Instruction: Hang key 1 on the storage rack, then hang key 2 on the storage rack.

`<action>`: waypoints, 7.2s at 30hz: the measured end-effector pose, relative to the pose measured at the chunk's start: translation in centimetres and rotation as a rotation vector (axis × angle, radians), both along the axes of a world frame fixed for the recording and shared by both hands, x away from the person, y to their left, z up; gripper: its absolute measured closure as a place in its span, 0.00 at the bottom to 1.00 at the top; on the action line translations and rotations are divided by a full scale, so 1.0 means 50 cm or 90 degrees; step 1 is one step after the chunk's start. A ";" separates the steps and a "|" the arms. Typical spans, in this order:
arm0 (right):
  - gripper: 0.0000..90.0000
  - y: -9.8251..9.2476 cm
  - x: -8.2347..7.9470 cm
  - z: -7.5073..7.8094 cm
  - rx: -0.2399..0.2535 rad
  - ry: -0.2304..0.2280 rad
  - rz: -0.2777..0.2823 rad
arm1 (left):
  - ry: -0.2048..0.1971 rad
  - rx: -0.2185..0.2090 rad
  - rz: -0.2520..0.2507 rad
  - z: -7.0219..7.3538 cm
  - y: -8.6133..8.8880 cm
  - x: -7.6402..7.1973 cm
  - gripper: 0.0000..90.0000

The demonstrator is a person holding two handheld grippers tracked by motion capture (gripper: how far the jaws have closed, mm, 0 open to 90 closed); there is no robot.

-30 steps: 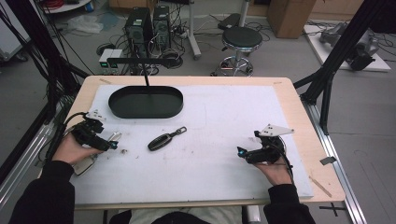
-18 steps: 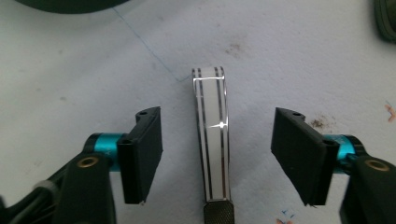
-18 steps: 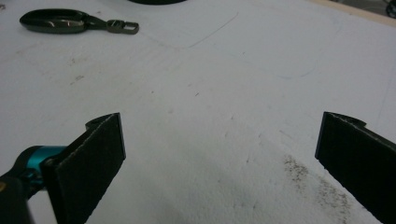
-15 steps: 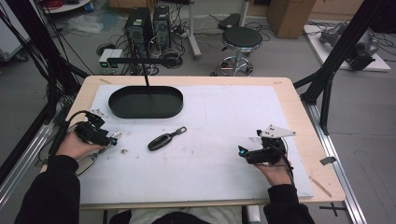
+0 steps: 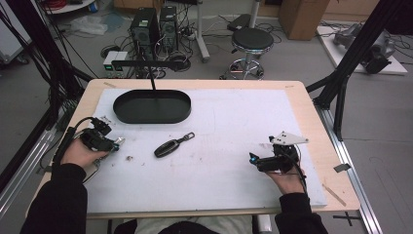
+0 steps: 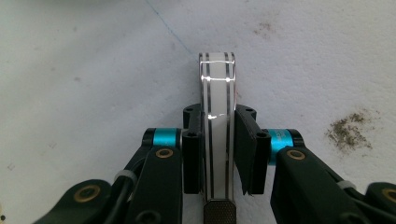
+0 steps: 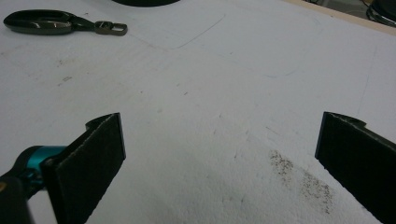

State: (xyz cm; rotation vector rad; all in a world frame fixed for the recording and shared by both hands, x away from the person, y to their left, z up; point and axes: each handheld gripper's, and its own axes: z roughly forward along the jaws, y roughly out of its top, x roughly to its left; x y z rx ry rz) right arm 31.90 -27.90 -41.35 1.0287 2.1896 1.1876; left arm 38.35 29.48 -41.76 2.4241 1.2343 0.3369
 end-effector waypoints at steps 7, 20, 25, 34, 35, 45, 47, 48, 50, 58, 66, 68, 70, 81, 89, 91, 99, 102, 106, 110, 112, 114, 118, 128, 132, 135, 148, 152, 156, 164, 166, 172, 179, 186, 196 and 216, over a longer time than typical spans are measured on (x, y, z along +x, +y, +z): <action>0.01 0.001 -0.003 0.002 0.007 -0.010 -0.006 | -0.019 0.008 -0.010 -0.001 -0.002 -0.007 0.82; 0.01 0.016 0.000 -0.005 0.002 0.002 0.015 | -0.084 -0.118 -0.004 0.059 0.035 -0.024 0.83; 0.01 0.019 -0.002 -0.005 0.000 0.000 0.014 | -0.108 -0.136 -0.015 0.090 0.034 -0.028 0.83; 0.01 0.027 -0.001 -0.009 -0.006 0.000 0.018 | -0.175 -0.130 -0.064 0.197 -0.006 -0.022 0.83; 0.01 0.028 -0.001 -0.009 -0.006 -0.002 0.019 | -0.182 -0.125 -0.065 0.206 -0.011 -0.017 0.83; 0.01 0.007 -0.006 -0.011 0.008 -0.003 0.006 | -0.241 -0.138 -0.058 0.281 -0.030 0.044 0.83; 0.01 0.005 -0.007 -0.012 0.018 0.006 0.005 | -0.246 -0.147 -0.048 0.288 -0.031 0.059 0.83; 0.01 0.004 -0.004 -0.013 0.016 0.002 0.006 | -0.249 -0.149 -0.044 0.292 -0.032 0.067 0.83; 0.01 0.005 -0.003 -0.014 0.016 0.003 0.004 | -0.258 -0.148 -0.041 0.300 -0.036 0.082 0.83; 0.01 0.011 -0.002 -0.015 0.012 0.007 0.012 | -0.280 -0.159 -0.019 0.319 -0.046 0.129 0.83; 0.01 0.013 -0.002 -0.016 0.010 0.011 0.012 | -0.292 -0.158 -0.017 0.328 -0.059 0.156 0.83; 0.01 0.013 -0.002 -0.016 0.010 0.011 0.011 | -0.299 -0.163 -0.016 0.335 -0.059 0.162 0.83; 0.01 0.012 0.000 -0.016 0.011 0.008 0.012 | -0.307 -0.160 -0.013 0.344 -0.059 0.166 0.83; 0.01 0.008 -0.006 -0.017 0.004 0.010 0.011 | -0.325 -0.169 -0.024 0.411 -0.080 0.198 0.83; 0.01 0.000 -0.007 -0.022 0.010 0.020 0.005 | -0.301 -0.172 -0.035 0.427 -0.097 0.229 0.83; 0.01 0.001 -0.007 -0.022 0.008 0.020 0.007 | -0.306 -0.180 -0.035 0.436 -0.102 0.236 0.83; 0.01 -0.002 -0.013 -0.023 0.002 0.024 0.011 | -0.298 -0.153 -0.037 0.453 -0.131 0.259 0.83; 0.01 -0.003 -0.015 -0.024 -0.001 0.025 0.009 | -0.299 -0.142 -0.028 0.448 -0.132 0.267 0.83; 0.01 -0.011 -0.016 -0.026 -0.001 0.025 0.003 | -0.302 -0.140 -0.021 0.443 -0.131 0.274 0.83; 0.01 -0.012 -0.017 -0.027 -0.002 0.027 0.000 | -0.307 -0.142 -0.016 0.440 -0.127 0.278 0.83; 0.01 -0.011 -0.017 -0.028 -0.005 0.029 -0.001 | -0.312 -0.146 -0.014 0.440 -0.127 0.279 0.83; 0.01 -0.011 -0.017 -0.028 -0.006 0.029 -0.001 | -0.314 -0.145 -0.015 0.440 -0.125 0.280 0.83; 0.01 -0.009 -0.017 -0.029 -0.008 0.028 0.000 | -0.325 -0.141 -0.001 0.441 -0.120 0.281 0.83; 0.01 -0.005 -0.016 -0.031 -0.014 0.033 0.005 | -0.360 -0.147 0.057 0.436 -0.112 0.286 0.83; 0.01 -0.006 -0.015 -0.032 -0.015 0.033 0.005 | -0.354 -0.142 0.074 0.423 -0.109 0.289 0.83; 0.01 -0.007 -0.016 -0.033 -0.015 0.034 0.006 | -0.348 -0.152 0.096 0.417 -0.104 0.291 0.82; 0.01 -0.004 -0.015 -0.032 -0.015 0.035 0.012 | -0.314 -0.293 0.070 0.390 -0.070 0.266 0.35; 0.01 -0.004 -0.014 -0.031 -0.007 0.034 0.012 | -0.311 -0.287 0.031 0.359 -0.063 0.244 0.02; 0.01 -0.002 -0.014 -0.031 -0.008 0.036 0.014 | -0.275 -0.317 0.001 0.336 -0.055 0.226 0.02; 0.01 0.001 -0.012 -0.030 -0.010 0.035 0.017 | -0.265 -0.331 -0.021 0.317 -0.052 0.185 0.02; 0.01 0.002 -0.013 -0.029 -0.010 0.034 0.017 | -0.264 -0.321 -0.026 0.313 -0.051 0.175 0.02; 0.01 0.003 -0.013 -0.028 -0.011 0.030 0.017 | -0.241 -0.335 -0.036 0.303 -0.037 0.154 0.04; 0.01 0.002 -0.014 -0.028 -0.011 0.031 0.014 | -0.257 -0.338 -0.044 0.291 -0.033 0.123 0.04; 0.01 0.002 -0.014 -0.028 -0.011 0.031 0.013 | -0.245 -0.323 -0.058 0.275 -0.042 0.104 0.04; 0.01 0.001 -0.014 -0.028 -0.012 0.031 0.011 | -0.202 -0.289 -0.092 0.249 -0.092 0.090 0.04; 0.01 -0.001 -0.017 -0.026 -0.013 0.027 0.008 | -0.138 -0.238 -0.150 0.181 -0.175 0.089 0.04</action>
